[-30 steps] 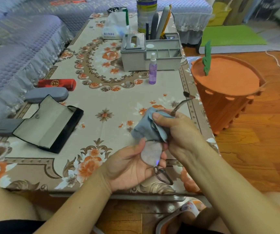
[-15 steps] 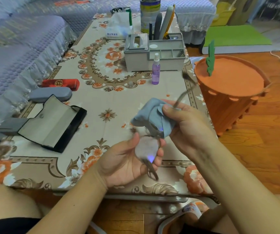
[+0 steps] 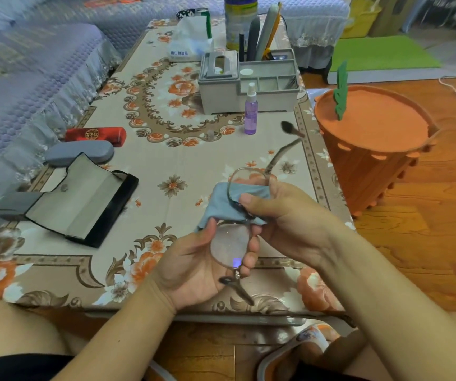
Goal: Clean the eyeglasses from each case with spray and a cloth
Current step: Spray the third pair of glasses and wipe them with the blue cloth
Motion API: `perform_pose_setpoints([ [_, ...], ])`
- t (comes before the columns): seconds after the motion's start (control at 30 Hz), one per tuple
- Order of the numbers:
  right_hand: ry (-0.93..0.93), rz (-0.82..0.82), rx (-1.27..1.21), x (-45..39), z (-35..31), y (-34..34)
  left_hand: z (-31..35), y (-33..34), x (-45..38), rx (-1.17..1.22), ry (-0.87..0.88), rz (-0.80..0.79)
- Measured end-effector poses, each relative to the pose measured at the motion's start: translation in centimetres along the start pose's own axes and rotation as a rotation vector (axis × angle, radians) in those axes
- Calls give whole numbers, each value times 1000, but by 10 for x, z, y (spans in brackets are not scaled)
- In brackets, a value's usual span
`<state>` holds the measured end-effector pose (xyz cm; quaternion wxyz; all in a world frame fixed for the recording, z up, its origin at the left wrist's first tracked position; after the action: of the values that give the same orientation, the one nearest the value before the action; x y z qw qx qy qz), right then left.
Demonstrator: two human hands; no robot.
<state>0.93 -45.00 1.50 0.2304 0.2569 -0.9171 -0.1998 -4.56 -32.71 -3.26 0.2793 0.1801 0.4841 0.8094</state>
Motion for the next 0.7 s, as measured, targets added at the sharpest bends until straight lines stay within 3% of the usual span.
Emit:
perform_pose_setpoints([
  [0.1,35,-87,-38,0,-5,-2,-2,0,-2,49,-9,2],
  [0.3,55,145,-128,-3,4,-6,-17,-5,1,41,-92,51],
  [0.47,-50,312,-180,-9,-1,-16,-21,1,-6,12,-56,115],
  [0.57,-100,397,19,-10,-10,-25,-24,5,-10,101,-34,120],
  [0.7,-157,318,288,-7,-25,-28,-17,1,-2,167,-19,119],
])
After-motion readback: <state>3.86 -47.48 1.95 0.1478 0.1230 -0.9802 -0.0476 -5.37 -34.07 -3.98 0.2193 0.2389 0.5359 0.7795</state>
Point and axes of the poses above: each hand's wrist, its own x-axis away from the middle knuckle, its own y-axis out of the palm, z = x × y, the point moved 4 cm from there along -x, towards the middle knuckle, and after that the axes turned 6 degrees about y, right-handed, at the moved point
